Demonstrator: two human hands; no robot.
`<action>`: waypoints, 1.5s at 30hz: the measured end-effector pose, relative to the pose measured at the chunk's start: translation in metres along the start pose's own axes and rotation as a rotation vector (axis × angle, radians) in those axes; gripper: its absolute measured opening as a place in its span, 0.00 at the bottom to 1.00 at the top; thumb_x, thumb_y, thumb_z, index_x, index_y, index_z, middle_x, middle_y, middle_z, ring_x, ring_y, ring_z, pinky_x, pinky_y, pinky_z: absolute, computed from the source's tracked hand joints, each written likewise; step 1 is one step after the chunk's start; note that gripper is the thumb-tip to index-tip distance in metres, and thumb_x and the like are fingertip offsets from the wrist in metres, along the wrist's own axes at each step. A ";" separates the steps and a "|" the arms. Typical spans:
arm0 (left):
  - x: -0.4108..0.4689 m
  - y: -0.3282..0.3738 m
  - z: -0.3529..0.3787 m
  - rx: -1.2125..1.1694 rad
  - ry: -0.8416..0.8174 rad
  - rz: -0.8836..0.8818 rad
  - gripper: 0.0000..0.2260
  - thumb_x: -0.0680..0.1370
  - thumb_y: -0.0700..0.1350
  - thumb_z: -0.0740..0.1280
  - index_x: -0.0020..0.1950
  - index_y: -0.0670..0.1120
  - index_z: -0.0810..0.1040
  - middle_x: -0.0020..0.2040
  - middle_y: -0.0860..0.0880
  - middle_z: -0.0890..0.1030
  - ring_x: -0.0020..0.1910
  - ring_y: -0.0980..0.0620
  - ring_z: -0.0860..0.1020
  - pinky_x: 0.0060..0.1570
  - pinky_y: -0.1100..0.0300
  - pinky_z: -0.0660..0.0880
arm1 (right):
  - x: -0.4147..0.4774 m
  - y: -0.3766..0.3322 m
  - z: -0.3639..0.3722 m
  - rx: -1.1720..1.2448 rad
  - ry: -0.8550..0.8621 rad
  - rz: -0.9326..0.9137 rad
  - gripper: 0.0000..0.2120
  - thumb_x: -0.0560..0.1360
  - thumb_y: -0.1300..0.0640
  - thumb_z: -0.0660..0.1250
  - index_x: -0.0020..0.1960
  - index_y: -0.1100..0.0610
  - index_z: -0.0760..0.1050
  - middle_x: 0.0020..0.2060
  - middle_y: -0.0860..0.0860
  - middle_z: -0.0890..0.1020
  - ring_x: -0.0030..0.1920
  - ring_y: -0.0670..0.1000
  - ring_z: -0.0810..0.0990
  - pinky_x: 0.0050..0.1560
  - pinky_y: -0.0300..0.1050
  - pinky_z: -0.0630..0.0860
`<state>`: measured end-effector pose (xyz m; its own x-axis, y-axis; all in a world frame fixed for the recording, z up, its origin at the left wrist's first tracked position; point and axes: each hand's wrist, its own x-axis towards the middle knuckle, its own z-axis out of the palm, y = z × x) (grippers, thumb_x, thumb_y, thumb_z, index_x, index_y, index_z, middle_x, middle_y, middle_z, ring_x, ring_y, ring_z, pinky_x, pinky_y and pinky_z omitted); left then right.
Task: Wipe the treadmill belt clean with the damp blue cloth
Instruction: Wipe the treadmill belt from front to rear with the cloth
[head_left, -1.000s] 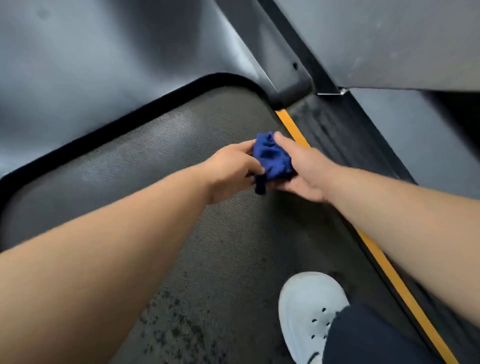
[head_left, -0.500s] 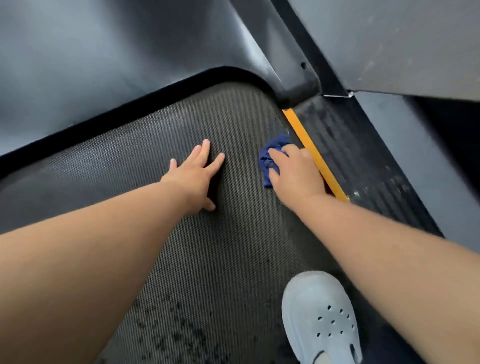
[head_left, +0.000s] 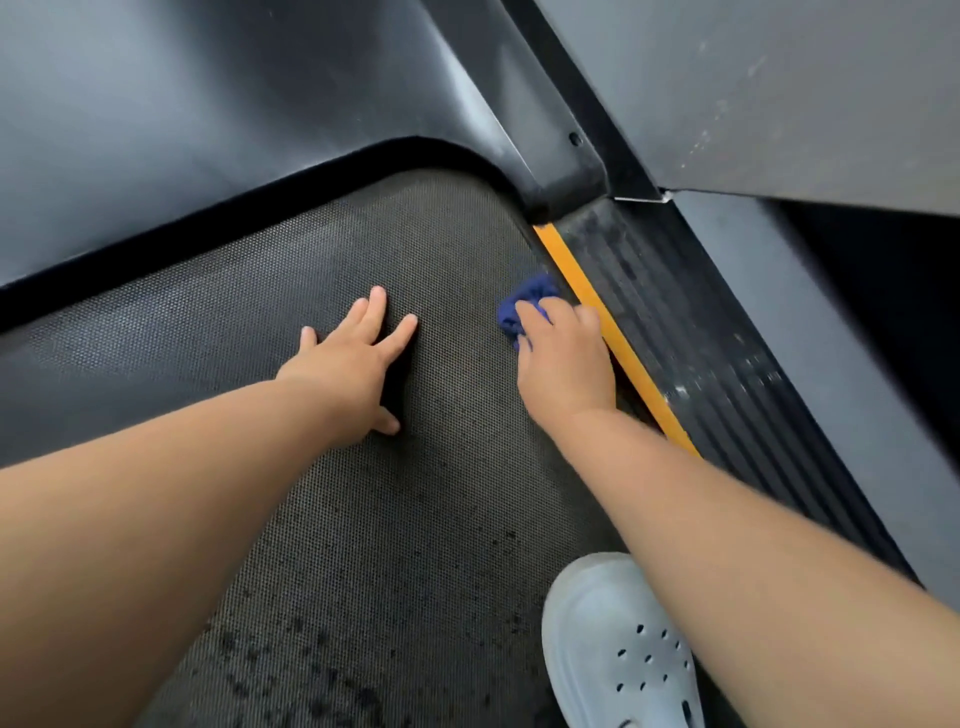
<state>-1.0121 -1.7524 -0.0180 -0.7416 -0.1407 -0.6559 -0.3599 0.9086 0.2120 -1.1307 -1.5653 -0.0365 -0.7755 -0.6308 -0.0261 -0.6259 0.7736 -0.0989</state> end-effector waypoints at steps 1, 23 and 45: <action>-0.001 0.000 -0.001 -0.002 -0.004 -0.003 0.50 0.71 0.54 0.73 0.77 0.56 0.37 0.75 0.49 0.29 0.75 0.50 0.34 0.72 0.39 0.45 | -0.019 -0.005 -0.001 0.042 -0.014 -0.014 0.15 0.76 0.58 0.63 0.62 0.57 0.74 0.58 0.54 0.77 0.55 0.59 0.71 0.54 0.52 0.72; -0.002 0.000 -0.001 -0.011 0.010 0.007 0.51 0.70 0.55 0.74 0.77 0.56 0.39 0.75 0.49 0.30 0.76 0.50 0.36 0.71 0.39 0.45 | 0.037 0.016 -0.035 -0.121 -0.163 -0.037 0.15 0.77 0.62 0.60 0.62 0.54 0.72 0.58 0.54 0.73 0.56 0.60 0.71 0.48 0.51 0.71; -0.003 0.003 -0.007 0.010 -0.016 0.009 0.51 0.69 0.54 0.75 0.77 0.55 0.39 0.76 0.48 0.32 0.76 0.49 0.37 0.72 0.37 0.48 | -0.040 -0.043 -0.012 0.084 -0.150 -0.065 0.11 0.77 0.58 0.60 0.58 0.55 0.74 0.55 0.53 0.74 0.54 0.57 0.69 0.52 0.46 0.66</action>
<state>-1.0147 -1.7515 -0.0100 -0.7354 -0.1266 -0.6658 -0.3478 0.9136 0.2104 -1.0734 -1.5725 -0.0189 -0.7090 -0.6857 -0.1647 -0.6599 0.7274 -0.1880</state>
